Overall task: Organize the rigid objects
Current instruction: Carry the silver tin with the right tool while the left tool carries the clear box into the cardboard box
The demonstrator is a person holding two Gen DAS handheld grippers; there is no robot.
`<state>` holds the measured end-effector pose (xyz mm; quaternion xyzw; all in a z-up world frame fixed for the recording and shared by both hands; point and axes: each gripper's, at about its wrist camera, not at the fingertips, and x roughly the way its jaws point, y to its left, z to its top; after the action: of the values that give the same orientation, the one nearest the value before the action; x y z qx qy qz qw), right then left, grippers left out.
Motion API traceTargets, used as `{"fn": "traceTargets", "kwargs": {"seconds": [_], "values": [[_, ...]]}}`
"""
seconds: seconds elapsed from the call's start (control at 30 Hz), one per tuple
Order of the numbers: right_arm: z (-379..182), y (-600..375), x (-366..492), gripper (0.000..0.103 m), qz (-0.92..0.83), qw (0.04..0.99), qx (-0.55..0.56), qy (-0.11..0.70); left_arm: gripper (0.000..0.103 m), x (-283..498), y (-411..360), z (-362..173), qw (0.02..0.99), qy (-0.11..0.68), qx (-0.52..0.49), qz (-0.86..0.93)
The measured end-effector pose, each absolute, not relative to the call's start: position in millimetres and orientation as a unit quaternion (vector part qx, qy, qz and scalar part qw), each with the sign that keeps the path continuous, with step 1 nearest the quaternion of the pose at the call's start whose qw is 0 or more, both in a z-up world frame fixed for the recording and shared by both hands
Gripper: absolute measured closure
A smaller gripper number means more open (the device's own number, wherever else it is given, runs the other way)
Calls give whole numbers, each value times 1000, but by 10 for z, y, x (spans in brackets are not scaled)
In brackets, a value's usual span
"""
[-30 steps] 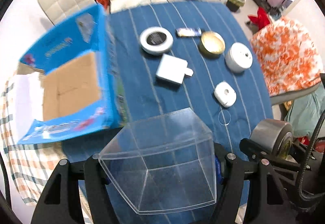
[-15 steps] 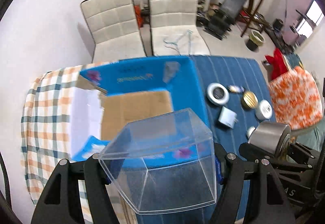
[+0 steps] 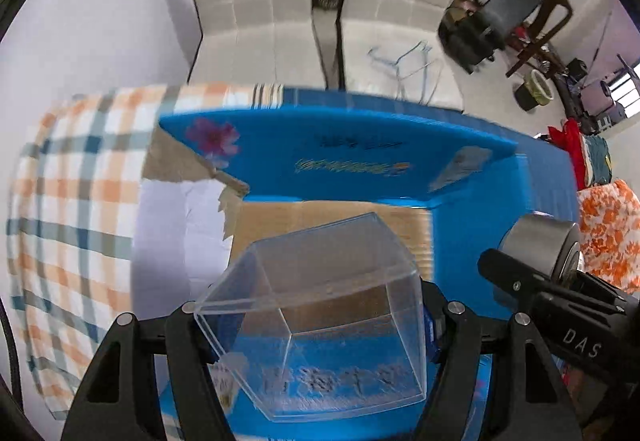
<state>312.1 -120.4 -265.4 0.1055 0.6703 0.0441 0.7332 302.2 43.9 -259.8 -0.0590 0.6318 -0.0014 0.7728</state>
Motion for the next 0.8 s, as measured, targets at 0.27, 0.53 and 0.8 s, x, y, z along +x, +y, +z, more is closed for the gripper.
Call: {"fn": "traceTargets", "kwargs": {"seconds": [0.27, 0.53, 0.8], "values": [[-3405, -820, 3460, 30, 22, 697, 69, 713, 35, 3220, 664, -3196, 738, 672, -68, 1], [-3756, -666, 3654, 29, 15, 668, 51, 742, 35, 3317, 801, -3417, 717, 688, -109, -11], [-3492, -812, 3712, 12, 26, 680, 78, 729, 35, 3322, 892, -3380, 706, 692, -153, -15]]}}
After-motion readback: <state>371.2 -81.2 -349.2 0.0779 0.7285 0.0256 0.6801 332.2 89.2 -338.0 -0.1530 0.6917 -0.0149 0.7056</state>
